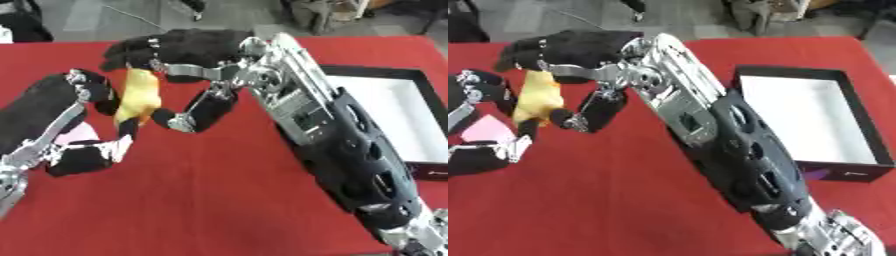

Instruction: Pick up the objects with one hand, pass them to the other hand, and then place them into the box on the other side of the table.

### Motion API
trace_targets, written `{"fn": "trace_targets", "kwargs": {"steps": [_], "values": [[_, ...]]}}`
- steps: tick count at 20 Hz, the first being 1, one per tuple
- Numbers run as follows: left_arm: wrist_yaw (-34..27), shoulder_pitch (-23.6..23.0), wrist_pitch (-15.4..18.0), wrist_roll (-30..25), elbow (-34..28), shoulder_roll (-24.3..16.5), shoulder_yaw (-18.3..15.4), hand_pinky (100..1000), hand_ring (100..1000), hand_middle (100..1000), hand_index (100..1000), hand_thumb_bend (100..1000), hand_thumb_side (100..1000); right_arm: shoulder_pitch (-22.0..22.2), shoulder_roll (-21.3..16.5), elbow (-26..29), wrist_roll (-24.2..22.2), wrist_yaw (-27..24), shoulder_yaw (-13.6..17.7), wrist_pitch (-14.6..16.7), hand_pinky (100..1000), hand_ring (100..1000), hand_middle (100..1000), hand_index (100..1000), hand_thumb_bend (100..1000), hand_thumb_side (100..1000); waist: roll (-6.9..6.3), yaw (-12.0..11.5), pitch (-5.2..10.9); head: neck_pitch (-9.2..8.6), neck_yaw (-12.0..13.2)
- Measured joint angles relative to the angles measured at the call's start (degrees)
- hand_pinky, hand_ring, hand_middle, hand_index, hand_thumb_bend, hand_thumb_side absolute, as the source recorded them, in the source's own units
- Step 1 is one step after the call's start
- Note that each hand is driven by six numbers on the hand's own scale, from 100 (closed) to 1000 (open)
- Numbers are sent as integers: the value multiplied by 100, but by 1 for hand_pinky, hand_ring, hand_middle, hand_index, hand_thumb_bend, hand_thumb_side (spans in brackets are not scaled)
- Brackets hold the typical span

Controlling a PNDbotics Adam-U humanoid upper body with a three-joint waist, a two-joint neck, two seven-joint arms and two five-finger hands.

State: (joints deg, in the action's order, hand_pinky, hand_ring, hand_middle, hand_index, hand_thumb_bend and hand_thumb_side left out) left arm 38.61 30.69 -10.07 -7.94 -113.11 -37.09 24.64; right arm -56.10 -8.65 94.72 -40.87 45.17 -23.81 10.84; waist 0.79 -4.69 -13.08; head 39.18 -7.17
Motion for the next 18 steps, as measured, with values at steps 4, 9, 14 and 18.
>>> {"fn": "trace_targets", "kwargs": {"steps": [4,9,14,18], "values": [[22,-4,66,37,-11,-31,27,602,479,401,476,100,244,-23,46,-233,72,149,-25,8,929,1000,954,926,100,122,0,-18,0,11,-25],[22,-22,110,95,-11,-34,61,603,477,401,477,100,246,-34,90,-380,325,151,-27,-106,890,1000,703,766,100,100,-1,-21,-2,46,-58],[33,-23,90,167,-13,-34,62,602,474,400,481,100,252,-28,103,-435,695,-189,-30,-318,860,922,460,539,100,100,-11,-23,-5,47,-75],[48,-30,39,265,-35,-33,58,599,472,398,484,100,256,19,112,-478,1128,-848,-31,-630,853,887,399,468,100,126,-18,-25,-9,47,-81]]}}
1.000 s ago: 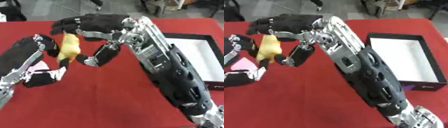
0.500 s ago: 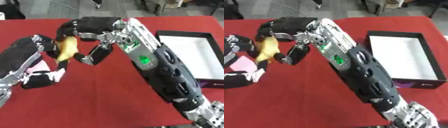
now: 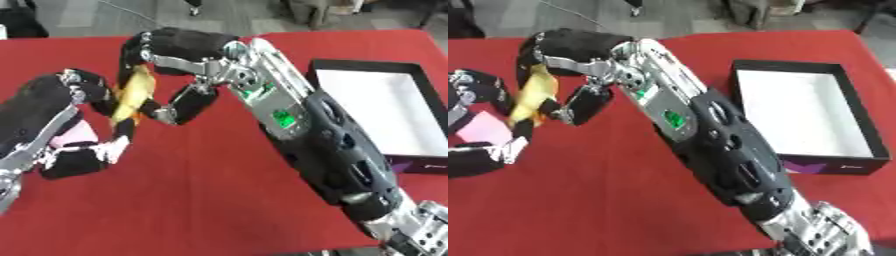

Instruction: Pick up the objects with one hand, pass them to the other hand, and then place them into the box on the other side of the table.

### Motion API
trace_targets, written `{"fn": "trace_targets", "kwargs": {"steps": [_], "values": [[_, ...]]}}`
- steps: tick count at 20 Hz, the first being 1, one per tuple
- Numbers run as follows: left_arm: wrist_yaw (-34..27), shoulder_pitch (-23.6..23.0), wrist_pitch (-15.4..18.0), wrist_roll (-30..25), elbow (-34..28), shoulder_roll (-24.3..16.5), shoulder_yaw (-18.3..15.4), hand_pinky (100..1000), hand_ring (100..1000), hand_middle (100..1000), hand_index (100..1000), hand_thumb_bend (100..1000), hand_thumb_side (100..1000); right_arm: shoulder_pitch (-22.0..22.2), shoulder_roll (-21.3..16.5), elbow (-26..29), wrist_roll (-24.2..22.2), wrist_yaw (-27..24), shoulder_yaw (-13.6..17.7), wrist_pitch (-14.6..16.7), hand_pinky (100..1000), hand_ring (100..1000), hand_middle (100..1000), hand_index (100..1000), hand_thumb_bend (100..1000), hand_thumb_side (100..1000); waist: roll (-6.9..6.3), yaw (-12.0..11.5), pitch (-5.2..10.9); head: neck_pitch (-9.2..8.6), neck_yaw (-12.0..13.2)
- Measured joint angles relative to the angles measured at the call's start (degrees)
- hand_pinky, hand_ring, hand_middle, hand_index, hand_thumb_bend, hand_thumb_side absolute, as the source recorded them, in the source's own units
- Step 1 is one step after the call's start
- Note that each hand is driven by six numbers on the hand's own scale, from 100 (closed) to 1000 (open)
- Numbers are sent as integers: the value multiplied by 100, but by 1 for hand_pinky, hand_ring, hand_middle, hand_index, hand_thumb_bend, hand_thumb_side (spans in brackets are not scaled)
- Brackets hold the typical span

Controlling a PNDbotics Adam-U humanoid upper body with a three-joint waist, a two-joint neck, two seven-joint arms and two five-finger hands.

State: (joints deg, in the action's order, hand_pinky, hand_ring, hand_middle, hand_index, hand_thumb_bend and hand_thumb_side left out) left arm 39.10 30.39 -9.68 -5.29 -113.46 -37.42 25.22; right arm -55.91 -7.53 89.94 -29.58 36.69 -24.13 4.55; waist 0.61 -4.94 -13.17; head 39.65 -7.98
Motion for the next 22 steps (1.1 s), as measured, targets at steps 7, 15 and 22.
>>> {"fn": "trace_targets", "kwargs": {"steps": [7,15,22], "values": [[84,-60,-235,278,-42,0,-37,722,657,660,829,288,368,27,-46,-45,278,-769,-33,-375,841,861,371,433,100,149,0,0,0,0,14],[-14,-358,-1336,626,32,0,-239,733,715,728,918,554,546,185,-368,364,385,-1166,146,-690,847,859,373,435,100,133,10,43,-3,0,82],[-342,-701,-1875,1177,24,-3,-642,713,697,704,908,566,561,515,-765,745,678,-1552,652,-1032,867,878,386,449,100,109,17,93,-4,0,165]]}}
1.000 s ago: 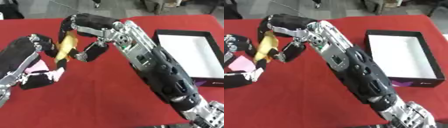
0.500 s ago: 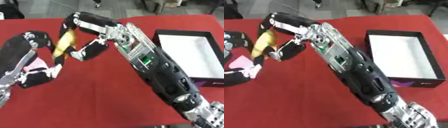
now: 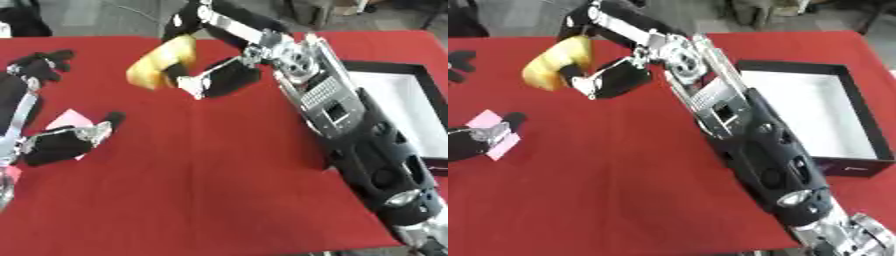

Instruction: Pick up the objects with one hand, pass them to the other hand, and then place them into the box on the other side of the table.

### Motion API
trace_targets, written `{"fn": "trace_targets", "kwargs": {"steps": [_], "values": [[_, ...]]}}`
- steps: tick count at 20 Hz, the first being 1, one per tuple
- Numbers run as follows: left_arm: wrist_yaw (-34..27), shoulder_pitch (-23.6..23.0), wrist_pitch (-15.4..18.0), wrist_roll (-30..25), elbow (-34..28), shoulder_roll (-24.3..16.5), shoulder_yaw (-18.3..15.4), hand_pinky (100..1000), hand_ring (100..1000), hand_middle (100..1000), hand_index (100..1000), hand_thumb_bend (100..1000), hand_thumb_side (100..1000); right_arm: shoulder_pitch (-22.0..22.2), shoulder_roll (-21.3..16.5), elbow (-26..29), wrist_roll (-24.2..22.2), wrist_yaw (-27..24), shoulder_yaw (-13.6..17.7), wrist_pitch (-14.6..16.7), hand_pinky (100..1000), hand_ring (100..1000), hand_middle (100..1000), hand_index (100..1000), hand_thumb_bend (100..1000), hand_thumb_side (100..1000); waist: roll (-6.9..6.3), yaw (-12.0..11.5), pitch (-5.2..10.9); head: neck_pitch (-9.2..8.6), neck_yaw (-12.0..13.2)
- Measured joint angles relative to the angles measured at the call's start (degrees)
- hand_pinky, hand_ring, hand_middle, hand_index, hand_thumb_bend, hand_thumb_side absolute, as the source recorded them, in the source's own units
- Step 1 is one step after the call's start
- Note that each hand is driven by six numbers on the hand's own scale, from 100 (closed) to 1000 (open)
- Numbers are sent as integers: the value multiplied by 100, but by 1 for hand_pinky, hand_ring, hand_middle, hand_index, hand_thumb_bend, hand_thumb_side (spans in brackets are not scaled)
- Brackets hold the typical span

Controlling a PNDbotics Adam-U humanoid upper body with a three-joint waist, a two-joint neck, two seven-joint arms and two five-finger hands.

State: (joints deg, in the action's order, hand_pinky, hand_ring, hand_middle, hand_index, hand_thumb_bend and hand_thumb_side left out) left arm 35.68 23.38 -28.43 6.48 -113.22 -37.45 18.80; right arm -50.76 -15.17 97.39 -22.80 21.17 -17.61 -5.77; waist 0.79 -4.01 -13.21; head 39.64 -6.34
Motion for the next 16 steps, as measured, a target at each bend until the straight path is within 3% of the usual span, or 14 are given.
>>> {"fn": "trace_targets", "kwargs": {"steps": [8,16], "values": [[-440,-362,-194,909,16,-4,-613,670,633,639,851,369,545,668,-781,275,667,-464,943,-570,881,910,409,481,100,128,25,46,-1,-34,3],[-876,-549,-364,1699,157,20,-1174,661,617,624,842,280,550,1658,-1544,143,1431,-19,1845,-1261,865,947,426,509,100,173,45,47,-13,-112,-196]]}}
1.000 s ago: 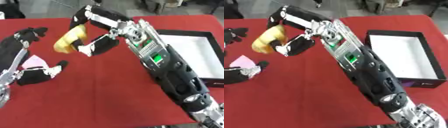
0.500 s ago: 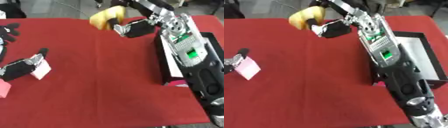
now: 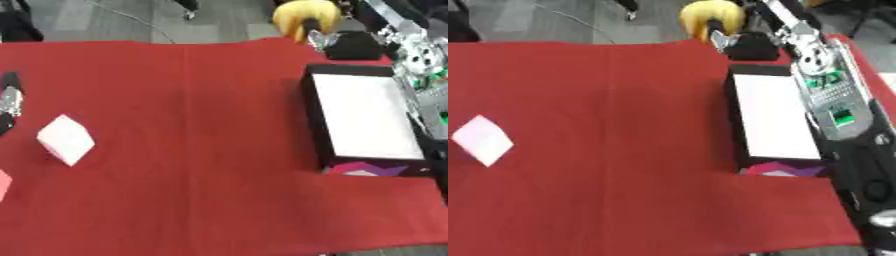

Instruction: Pick up the objects with one hand, pass them to the other hand, and then place them into the box on the other side of the table.

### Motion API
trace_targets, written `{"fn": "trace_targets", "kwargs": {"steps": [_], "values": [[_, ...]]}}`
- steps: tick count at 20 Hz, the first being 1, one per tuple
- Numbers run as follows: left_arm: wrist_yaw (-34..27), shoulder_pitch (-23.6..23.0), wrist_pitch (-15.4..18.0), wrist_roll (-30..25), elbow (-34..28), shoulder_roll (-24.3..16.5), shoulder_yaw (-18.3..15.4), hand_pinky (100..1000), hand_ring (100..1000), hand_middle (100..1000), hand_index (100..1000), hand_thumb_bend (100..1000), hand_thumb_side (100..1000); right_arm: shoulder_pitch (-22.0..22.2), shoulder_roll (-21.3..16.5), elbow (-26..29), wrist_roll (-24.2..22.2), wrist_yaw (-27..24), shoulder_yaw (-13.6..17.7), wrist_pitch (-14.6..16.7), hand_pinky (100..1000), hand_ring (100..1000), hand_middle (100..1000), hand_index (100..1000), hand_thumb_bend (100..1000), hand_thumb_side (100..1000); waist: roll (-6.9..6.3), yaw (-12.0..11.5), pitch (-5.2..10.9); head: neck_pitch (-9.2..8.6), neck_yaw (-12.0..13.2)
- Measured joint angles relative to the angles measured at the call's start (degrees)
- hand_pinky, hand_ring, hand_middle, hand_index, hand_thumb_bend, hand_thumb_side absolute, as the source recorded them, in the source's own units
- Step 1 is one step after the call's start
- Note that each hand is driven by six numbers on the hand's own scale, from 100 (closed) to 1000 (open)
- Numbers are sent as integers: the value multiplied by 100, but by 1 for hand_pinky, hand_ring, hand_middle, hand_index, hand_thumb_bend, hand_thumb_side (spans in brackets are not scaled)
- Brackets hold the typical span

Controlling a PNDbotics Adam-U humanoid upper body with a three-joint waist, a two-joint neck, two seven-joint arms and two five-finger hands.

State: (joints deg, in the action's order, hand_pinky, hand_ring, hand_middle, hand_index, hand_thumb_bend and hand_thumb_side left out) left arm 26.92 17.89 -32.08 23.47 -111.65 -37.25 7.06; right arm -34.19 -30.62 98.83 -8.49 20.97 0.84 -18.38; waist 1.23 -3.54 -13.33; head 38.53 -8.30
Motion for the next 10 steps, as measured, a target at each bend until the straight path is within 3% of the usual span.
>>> {"fn": "trace_targets", "kwargs": {"steps": [6,10], "values": [[-199,-62,-27,357,68,39,-201,660,615,621,843,279,558,686,-212,-136,219,534,330,-325,855,965,459,547,100,177,8,-25,-3,-45,-108],[-314,-83,-21,494,117,82,-277,656,607,612,839,280,591,974,-227,-174,275,838,449,-418,885,1000,630,721,100,142,3,-43,-7,-69,-131]]}}
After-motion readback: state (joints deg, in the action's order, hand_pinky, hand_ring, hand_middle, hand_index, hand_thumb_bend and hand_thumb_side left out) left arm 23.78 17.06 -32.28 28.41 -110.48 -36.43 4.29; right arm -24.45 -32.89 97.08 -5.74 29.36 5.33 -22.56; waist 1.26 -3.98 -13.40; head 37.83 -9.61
